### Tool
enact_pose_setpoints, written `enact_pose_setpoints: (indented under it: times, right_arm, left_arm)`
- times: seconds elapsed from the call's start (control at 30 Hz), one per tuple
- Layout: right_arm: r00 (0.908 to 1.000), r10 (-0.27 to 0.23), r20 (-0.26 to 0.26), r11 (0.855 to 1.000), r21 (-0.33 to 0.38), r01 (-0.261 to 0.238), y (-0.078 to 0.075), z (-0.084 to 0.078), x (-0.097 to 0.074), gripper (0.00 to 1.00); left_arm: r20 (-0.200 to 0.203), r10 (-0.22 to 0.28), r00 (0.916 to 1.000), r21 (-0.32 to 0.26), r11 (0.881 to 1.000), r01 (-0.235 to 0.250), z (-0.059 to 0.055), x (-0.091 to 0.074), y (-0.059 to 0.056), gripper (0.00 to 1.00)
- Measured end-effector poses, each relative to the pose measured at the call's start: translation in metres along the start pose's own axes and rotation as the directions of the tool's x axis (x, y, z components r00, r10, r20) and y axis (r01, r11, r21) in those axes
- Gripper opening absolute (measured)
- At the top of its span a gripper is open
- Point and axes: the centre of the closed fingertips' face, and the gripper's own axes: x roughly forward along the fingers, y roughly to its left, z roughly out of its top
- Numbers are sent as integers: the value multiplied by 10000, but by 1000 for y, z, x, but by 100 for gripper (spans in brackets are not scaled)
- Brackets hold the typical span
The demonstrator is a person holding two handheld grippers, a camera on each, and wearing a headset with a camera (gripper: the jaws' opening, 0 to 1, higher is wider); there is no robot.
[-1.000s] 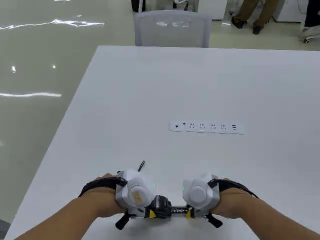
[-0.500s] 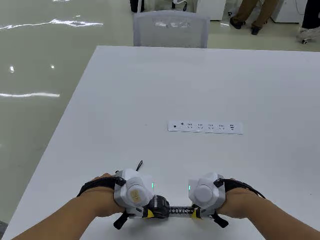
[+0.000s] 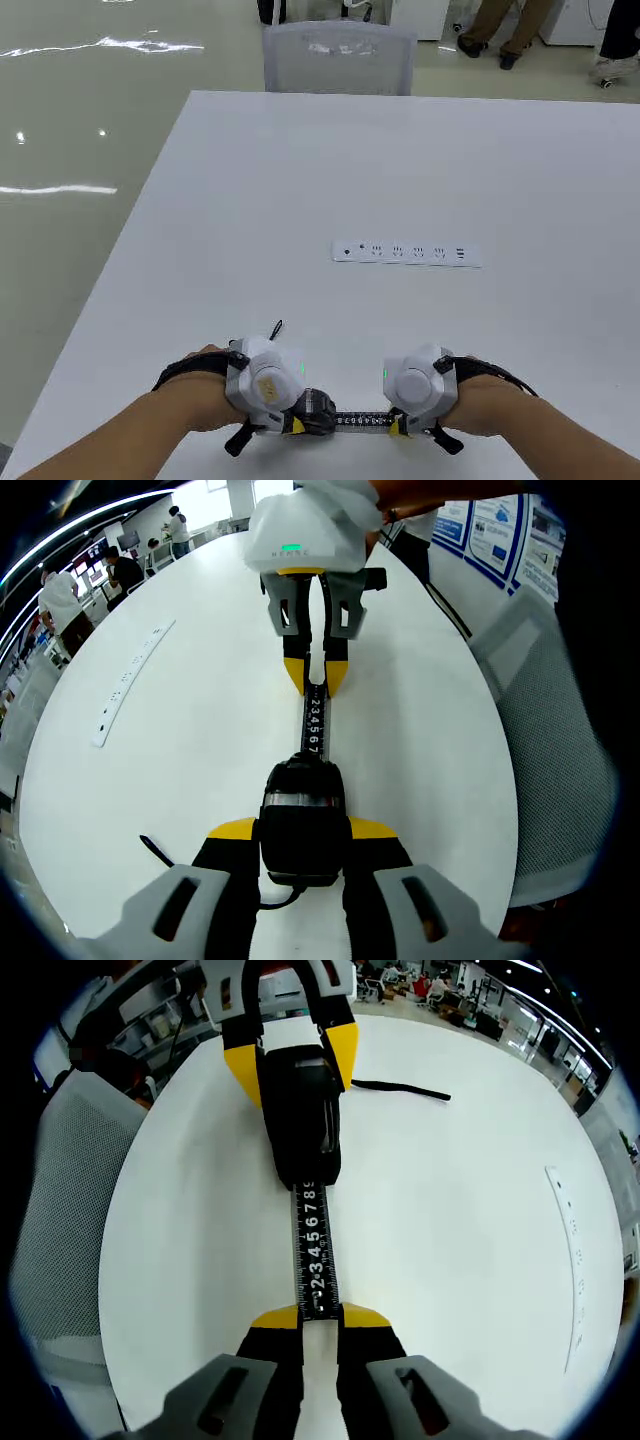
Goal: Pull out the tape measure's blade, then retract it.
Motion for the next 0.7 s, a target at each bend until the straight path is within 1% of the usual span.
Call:
enact_pose_setpoints:
  times: [0.17, 0.23, 0.4, 0.53, 0.7]
  right_arm:
    - [10000, -7, -10, 10000, -33, 7, 0, -2, -1, 10]
    - [10000, -5, -53, 10000, -10, 5, -2, -5, -2, 10]
    - [9999, -11, -154, 10000, 36, 11, -2, -11, -4, 10]
    - [9995, -25, -309, 10000, 63, 27, -2, -16, -4, 10]
    - [9994, -63, -330, 9999, 97, 66, -3, -21, -5, 10]
  left_arm:
    - [27, 17, 10000, -7, 10000, -17, -1, 0, 0, 26]
    - [37, 20, 10000, -12, 10000, -20, -1, 1, 0, 26]
    - [-65, 16, 10000, -21, 10000, -16, -2, 1, 1, 26]
    - [-71, 17, 10000, -26, 10000, -18, -1, 1, 0, 26]
    - [-95, 25, 10000, 3, 10000, -25, -1, 0, 0, 26]
